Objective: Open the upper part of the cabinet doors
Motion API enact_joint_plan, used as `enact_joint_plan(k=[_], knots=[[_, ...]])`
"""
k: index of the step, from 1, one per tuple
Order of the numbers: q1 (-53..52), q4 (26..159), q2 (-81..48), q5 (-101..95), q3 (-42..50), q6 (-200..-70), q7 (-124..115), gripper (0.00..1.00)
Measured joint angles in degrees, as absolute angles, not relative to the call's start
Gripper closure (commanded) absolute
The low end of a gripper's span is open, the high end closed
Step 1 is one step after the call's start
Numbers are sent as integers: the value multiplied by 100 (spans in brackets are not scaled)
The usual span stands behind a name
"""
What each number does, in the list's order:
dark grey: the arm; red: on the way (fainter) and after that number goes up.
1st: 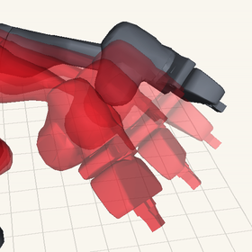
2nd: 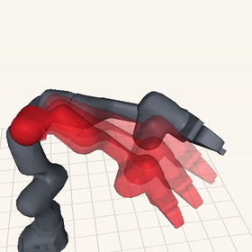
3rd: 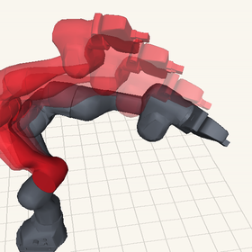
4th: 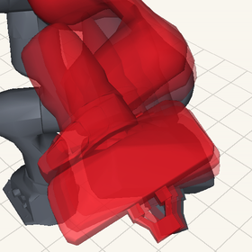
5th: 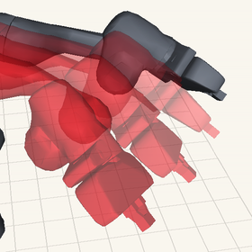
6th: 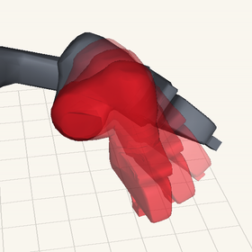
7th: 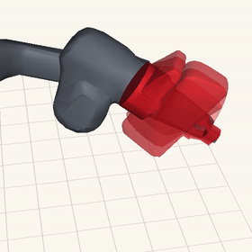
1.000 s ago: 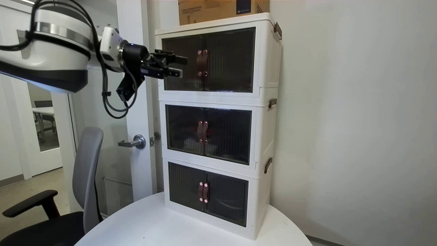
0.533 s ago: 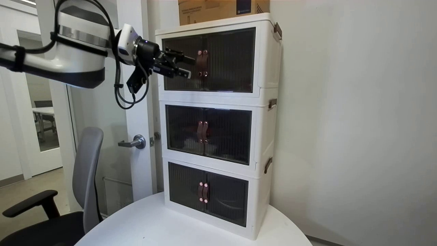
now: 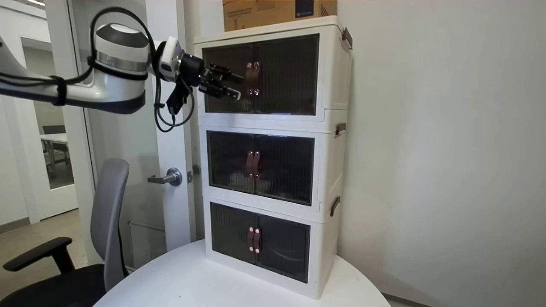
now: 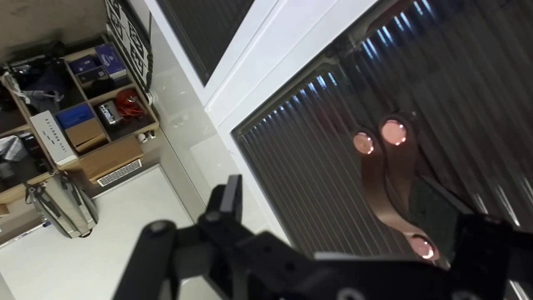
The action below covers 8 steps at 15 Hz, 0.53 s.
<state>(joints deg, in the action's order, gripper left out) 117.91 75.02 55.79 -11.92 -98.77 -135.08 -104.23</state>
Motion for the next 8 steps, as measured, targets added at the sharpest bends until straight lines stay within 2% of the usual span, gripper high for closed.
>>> enact_joint_plan(k=[8], knots=[[12551, 6290, 6552, -363, -9386, -13096, -10213, 0]])
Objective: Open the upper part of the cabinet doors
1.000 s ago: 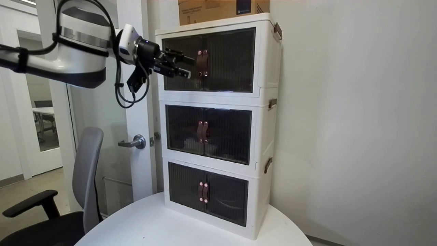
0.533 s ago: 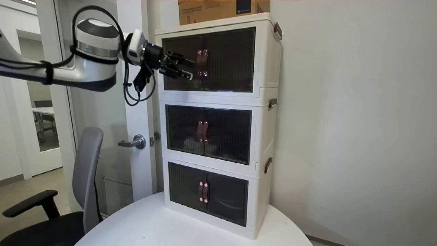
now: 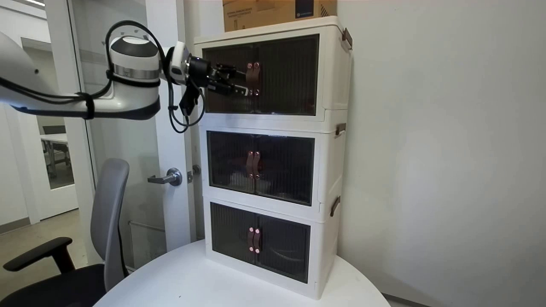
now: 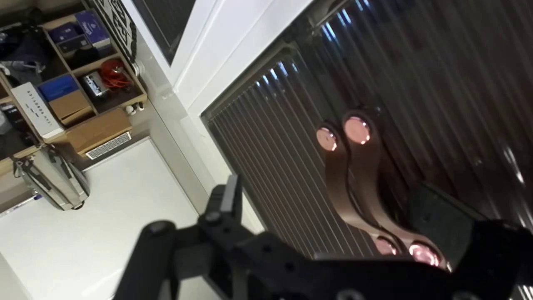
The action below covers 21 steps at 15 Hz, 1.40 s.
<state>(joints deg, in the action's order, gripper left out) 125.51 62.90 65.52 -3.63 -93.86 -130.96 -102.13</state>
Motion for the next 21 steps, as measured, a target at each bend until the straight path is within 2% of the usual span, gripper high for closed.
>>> enact_joint_plan(k=[10, 21], knots=[[12609, 6122, 6851, -842, -9163, -12639, -9929, 0], [11936, 7116, 6847, -1053, -9018, -12762, -9408, 0]])
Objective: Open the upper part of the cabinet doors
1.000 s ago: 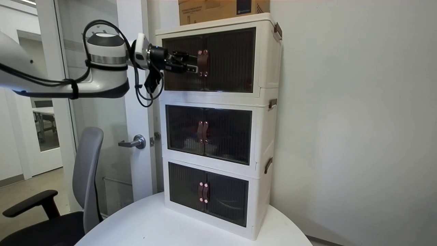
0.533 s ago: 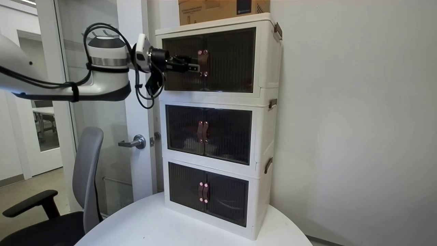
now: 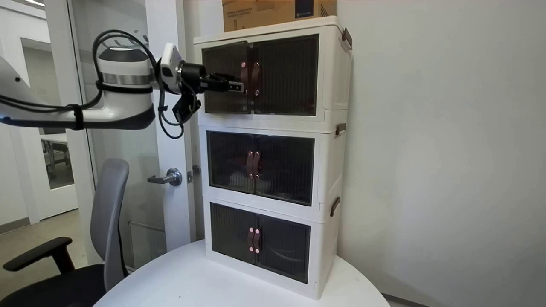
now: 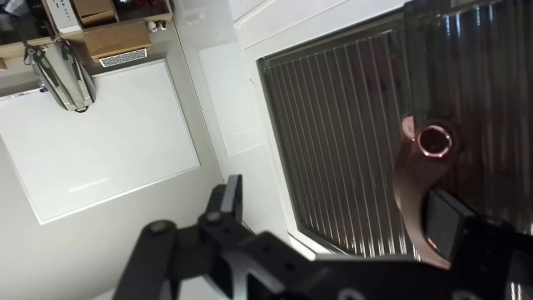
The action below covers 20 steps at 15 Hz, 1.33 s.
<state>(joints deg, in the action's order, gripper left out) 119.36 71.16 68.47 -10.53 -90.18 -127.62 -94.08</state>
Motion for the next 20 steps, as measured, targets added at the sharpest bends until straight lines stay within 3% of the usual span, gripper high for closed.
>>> enact_joint_plan(k=[11, 20], knots=[[10629, 8419, 6850, -25, -8485, -12992, -8827, 0], [9873, 9037, 6587, 964, -8706, -14229, -8514, 0]])
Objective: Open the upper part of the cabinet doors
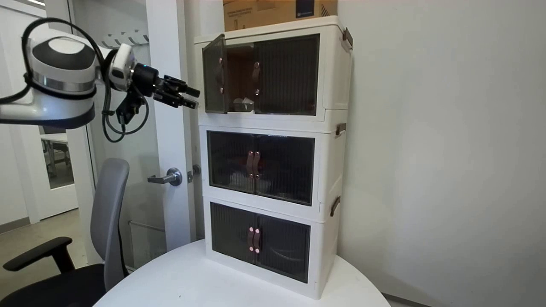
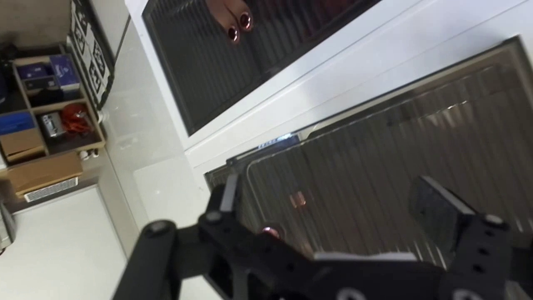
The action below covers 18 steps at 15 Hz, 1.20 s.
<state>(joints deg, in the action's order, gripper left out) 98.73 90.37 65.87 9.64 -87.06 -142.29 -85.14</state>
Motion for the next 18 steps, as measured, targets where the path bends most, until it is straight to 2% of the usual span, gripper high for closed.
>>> enact_joint_plan(k=[6, 12, 18], knots=[[9570, 9260, 5562, 1252, -8917, -14241, -7361, 0], [9573, 9159, 4291, 1252, -8884, -12845, -6055, 0], [9614, 8443, 3575, 1346, -9087, -10675, -5627, 0]])
